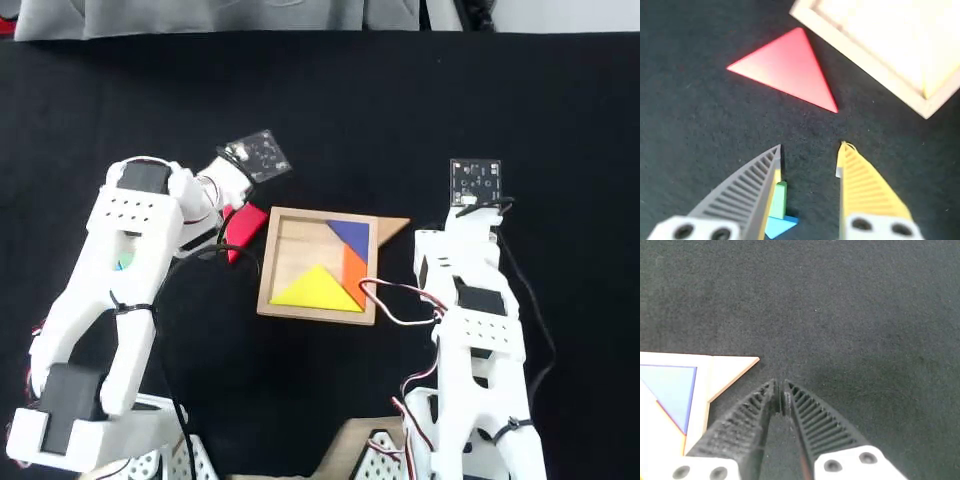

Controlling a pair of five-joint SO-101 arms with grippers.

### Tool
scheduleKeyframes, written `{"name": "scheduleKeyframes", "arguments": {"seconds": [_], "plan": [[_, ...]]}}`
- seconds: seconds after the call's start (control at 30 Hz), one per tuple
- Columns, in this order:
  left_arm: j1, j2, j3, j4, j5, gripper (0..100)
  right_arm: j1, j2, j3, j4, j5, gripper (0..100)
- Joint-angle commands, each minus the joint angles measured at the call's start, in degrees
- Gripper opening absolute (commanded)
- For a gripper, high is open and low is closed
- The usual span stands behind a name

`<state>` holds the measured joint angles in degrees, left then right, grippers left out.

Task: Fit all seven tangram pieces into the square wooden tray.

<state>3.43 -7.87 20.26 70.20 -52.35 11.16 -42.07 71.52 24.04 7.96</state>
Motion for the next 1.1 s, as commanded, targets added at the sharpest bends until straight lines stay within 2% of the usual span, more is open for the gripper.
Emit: {"name": "scheduleKeyframes", "arguments": {"seconds": [0.0,0.07,0.13,0.37,0.53,0.67,0.83,1.07], "plan": [[0.7,-0.1,-0.5,0.4,1.4,18,-1.1,-1.7,-0.6,-1.0,0.4,2.1],[1.3,1.8,-0.8,-0.1,6.2,19,-1.1,-1.7,-0.6,-0.9,0.4,2.1],[2.9,3.6,-0.6,-3.3,15.7,19,-1.1,-1.7,-0.6,-0.9,0.4,2.1],[3.4,11.8,-0.8,-24.5,48.9,19,-1.1,-1.7,-0.6,-0.9,0.4,2.1],[0.9,18.2,-4.5,-26.4,62.1,27,-1.1,-1.7,-0.6,-0.9,0.4,2.1],[-0.4,24.6,-8.3,-25.5,65.4,31,-1.1,-1.8,-0.7,-0.9,0.4,2.1],[0.2,29.8,-15.9,-16.6,65.8,32,-1.1,-1.8,-0.7,-0.9,0.4,2.1],[0.0,34.7,-21.3,-10.4,65.2,33,-1.1,-1.8,-0.6,-0.8,0.4,2.1]]}}
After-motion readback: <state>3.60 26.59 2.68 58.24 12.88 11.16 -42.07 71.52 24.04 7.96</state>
